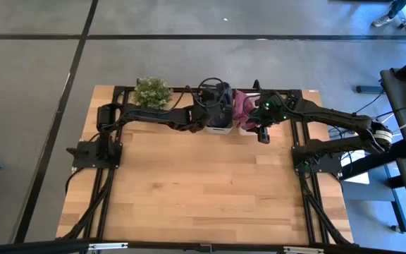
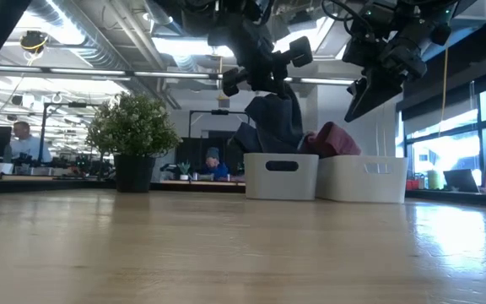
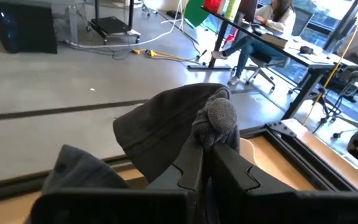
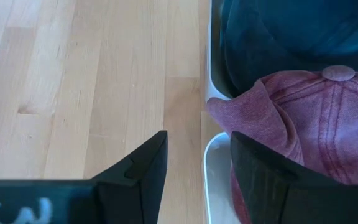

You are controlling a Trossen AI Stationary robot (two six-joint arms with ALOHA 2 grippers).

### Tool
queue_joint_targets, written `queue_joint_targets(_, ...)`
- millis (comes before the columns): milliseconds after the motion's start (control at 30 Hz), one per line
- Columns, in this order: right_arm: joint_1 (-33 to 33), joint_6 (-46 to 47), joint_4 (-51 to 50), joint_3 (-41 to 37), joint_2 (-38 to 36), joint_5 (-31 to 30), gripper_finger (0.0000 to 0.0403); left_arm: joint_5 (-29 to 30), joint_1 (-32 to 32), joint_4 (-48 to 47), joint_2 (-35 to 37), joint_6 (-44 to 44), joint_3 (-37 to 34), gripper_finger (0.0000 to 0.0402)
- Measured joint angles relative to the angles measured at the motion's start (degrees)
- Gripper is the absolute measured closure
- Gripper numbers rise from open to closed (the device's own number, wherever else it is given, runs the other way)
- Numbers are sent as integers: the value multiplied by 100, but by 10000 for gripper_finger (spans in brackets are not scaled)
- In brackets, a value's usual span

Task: Pick & Place hat
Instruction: Put the black cap into the gray bin

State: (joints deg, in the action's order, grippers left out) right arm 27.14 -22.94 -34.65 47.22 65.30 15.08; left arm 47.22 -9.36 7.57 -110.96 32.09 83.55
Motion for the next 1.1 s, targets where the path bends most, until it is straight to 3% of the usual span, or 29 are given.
queue_joint_targets(300,0,0,0,0,0,0,227,-380,-94,-6,2,449,2,318)
queue_joint_targets(533,0,0,-27,0,0,0,227,-393,-90,142,394,-262,16,264)
queue_joint_targets(667,2,0,-93,0,0,-1,227,-644,-22,-514,638,-149,22,256)
queue_joint_targets(867,1,0,-106,0,0,-3,227,-136,227,-1926,634,298,13,259)
queue_joint_targets(1000,0,0,-101,0,0,-2,227,52,260,-2372,634,226,11,260)
queue_joint_targets(1100,1,17,-87,0,0,-2,227,-129,242,-2316,574,272,-35,260)
